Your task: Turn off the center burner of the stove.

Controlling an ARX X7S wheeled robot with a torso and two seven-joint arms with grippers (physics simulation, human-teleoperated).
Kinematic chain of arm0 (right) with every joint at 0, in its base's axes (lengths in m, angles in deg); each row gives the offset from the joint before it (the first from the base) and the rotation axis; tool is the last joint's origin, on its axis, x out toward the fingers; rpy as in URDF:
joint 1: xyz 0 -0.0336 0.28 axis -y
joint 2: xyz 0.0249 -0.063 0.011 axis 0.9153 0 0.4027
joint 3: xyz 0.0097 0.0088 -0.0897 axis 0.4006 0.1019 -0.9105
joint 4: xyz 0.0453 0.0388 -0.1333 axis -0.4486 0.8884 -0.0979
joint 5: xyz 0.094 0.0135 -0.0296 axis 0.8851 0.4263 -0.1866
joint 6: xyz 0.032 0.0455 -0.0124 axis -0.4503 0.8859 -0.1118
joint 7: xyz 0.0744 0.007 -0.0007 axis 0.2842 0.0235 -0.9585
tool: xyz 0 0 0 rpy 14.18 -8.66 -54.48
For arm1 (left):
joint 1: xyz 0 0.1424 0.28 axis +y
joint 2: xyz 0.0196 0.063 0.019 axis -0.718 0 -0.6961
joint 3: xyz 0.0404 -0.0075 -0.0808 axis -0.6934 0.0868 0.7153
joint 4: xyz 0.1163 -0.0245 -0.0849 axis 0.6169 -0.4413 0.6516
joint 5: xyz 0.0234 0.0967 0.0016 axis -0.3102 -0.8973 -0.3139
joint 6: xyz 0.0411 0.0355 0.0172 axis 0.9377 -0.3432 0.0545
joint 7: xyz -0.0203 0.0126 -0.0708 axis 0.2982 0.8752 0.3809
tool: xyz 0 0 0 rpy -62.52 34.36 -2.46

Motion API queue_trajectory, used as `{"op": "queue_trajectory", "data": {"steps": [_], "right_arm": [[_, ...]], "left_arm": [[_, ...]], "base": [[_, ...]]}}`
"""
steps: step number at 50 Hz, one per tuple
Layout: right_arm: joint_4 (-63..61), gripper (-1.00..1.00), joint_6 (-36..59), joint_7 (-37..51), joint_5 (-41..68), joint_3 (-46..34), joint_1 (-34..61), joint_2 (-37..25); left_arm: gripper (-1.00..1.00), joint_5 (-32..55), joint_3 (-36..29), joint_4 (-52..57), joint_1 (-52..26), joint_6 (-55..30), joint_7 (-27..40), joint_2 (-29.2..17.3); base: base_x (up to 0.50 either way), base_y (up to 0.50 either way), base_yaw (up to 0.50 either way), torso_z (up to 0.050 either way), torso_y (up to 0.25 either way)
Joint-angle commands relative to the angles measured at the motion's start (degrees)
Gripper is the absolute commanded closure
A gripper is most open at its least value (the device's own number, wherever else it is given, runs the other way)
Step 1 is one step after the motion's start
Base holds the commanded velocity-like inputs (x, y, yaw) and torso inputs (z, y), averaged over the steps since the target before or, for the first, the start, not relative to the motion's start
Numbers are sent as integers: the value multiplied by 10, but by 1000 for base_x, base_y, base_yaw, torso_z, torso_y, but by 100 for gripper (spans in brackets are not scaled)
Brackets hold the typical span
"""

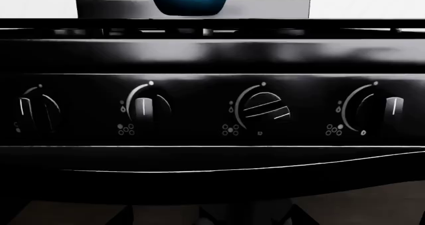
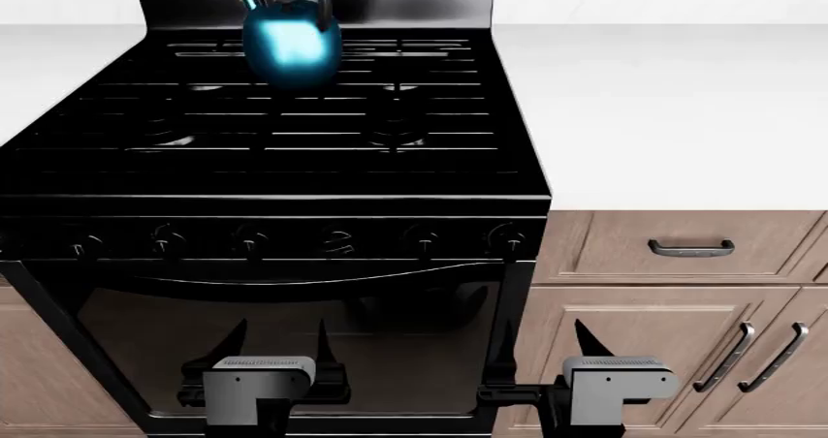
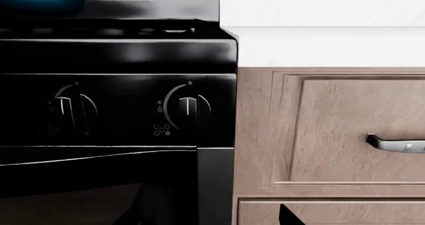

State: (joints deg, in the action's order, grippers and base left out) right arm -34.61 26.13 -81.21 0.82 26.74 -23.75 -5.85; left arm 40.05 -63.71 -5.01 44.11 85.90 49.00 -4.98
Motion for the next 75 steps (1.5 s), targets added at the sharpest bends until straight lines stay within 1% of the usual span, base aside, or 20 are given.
{"op": "queue_trajectory", "data": {"steps": [1, 6, 22, 75], "right_arm": [[0, -100, 0, 11, 8, -11, 0, -9], [-2, -100, 5, 26, 16, -22, -2, -20], [1, -100, 13, 48, 27, -44, 5, -37], [4, -100, 8, 88, 53, -82, 9, -69]], "left_arm": [[-100, 9, -10, 0, -1, -2, 12, -9], [-100, 19, -19, -1, -5, -9, 29, -18], [-100, 36, -39, -3, -8, -13, 54, -35], [-100, 69, -78, 1, -7, -8, 90, -69]], "base": [[0, 0, 0, 0, 0], [0, 0, 0, 0, 0], [0, 0, 0, 0, 0], [0, 82, 0, 0, 0]]}}
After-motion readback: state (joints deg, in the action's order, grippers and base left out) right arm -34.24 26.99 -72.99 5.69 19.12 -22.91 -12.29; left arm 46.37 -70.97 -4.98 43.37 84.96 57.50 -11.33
